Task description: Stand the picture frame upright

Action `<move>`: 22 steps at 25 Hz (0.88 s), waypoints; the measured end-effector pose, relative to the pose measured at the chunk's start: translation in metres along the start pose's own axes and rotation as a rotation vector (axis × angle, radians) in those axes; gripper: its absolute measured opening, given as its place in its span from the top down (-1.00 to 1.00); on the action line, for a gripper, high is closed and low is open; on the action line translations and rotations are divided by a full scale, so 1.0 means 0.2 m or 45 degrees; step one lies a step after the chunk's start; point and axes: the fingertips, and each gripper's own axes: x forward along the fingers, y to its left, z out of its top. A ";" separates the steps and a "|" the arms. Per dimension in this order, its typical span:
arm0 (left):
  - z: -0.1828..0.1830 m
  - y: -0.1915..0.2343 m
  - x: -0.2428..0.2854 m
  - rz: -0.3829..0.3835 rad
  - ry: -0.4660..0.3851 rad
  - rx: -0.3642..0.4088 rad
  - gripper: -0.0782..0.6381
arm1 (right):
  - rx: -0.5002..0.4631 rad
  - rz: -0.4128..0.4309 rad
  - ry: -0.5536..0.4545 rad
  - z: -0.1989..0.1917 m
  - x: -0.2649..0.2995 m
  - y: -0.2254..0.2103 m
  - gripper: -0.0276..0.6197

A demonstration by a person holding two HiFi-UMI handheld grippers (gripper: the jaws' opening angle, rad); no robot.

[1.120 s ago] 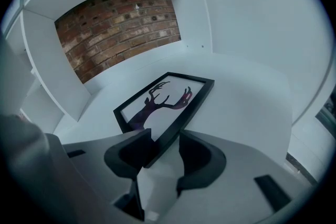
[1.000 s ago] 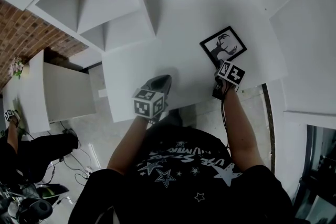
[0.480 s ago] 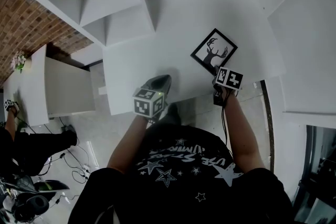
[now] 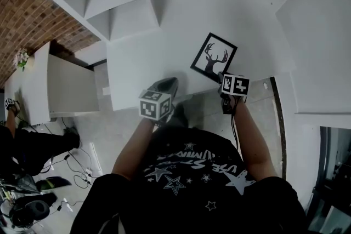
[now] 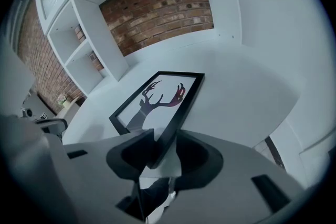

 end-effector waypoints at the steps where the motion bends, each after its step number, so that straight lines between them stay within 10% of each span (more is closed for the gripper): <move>1: -0.02 -0.01 0.00 0.003 0.009 -0.005 0.73 | -0.015 0.015 0.008 -0.02 -0.01 0.01 0.48; 22: -0.38 -0.29 0.00 -0.124 0.248 -0.173 0.72 | -0.164 0.222 0.101 -0.25 -0.17 0.04 0.56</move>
